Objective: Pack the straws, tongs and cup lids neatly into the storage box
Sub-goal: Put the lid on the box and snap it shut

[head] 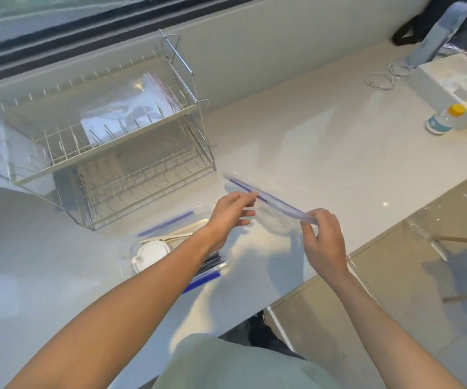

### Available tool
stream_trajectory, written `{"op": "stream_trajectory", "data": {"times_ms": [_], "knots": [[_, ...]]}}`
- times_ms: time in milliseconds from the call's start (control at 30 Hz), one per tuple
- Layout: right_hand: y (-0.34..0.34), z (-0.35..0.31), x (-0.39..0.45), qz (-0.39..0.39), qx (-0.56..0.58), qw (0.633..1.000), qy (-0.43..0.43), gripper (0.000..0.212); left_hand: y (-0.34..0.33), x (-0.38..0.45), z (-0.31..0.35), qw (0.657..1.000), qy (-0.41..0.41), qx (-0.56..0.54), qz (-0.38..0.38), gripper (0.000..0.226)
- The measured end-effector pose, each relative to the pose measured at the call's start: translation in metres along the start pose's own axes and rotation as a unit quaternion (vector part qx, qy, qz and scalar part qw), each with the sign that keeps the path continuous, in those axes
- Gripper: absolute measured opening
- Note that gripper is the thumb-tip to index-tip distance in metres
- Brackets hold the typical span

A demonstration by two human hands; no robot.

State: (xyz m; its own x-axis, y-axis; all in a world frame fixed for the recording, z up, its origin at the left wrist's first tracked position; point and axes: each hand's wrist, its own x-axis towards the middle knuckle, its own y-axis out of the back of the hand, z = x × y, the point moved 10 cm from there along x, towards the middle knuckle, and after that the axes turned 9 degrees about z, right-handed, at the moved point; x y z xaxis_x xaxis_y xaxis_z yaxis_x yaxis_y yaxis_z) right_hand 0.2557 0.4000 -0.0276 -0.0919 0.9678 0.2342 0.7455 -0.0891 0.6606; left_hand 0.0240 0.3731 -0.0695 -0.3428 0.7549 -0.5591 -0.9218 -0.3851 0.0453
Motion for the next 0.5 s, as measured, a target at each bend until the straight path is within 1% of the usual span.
{"op": "stream_trajectory", "data": {"times_ms": [67, 167, 200, 267, 333, 433, 500], "knots": [[-0.003, -0.014, 0.013, -0.033, 0.057, 0.996, -0.054, 0.017, 0.030, -0.004, 0.012, 0.997, -0.030, -0.010, 0.064, 0.036], [-0.005, -0.040, 0.030, -0.072, 0.137, 0.985, -0.081, 0.033, 0.081, -0.012, 0.017, 0.986, -0.051, -0.015, 0.159, 0.064], [-0.008, -0.049, 0.034, -0.093, 0.157, 0.980, -0.083, 0.034, 0.097, -0.015, 0.017, 0.983, -0.053, -0.017, 0.176, 0.075], [-0.019, -0.065, 0.038, -0.144, 0.188, 0.967, -0.097, 0.021, 0.125, -0.020, 0.017, 0.978, -0.072, -0.023, 0.192, 0.085], [-0.031, -0.077, 0.039, -0.183, 0.209, 0.955, -0.104, 0.019, 0.150, -0.028, 0.018, 0.975, -0.098, -0.021, 0.200, 0.079], [-0.051, -0.089, 0.039, -0.221, 0.232, 0.940, -0.117, 0.011, 0.181, -0.040, 0.013, 0.971, -0.126, -0.048, 0.197, 0.053], [-0.066, -0.091, 0.037, -0.223, 0.239, 0.935, -0.138, 0.009, 0.203, -0.048, 0.006, 0.966, -0.131, -0.030, 0.222, 0.038]]}}
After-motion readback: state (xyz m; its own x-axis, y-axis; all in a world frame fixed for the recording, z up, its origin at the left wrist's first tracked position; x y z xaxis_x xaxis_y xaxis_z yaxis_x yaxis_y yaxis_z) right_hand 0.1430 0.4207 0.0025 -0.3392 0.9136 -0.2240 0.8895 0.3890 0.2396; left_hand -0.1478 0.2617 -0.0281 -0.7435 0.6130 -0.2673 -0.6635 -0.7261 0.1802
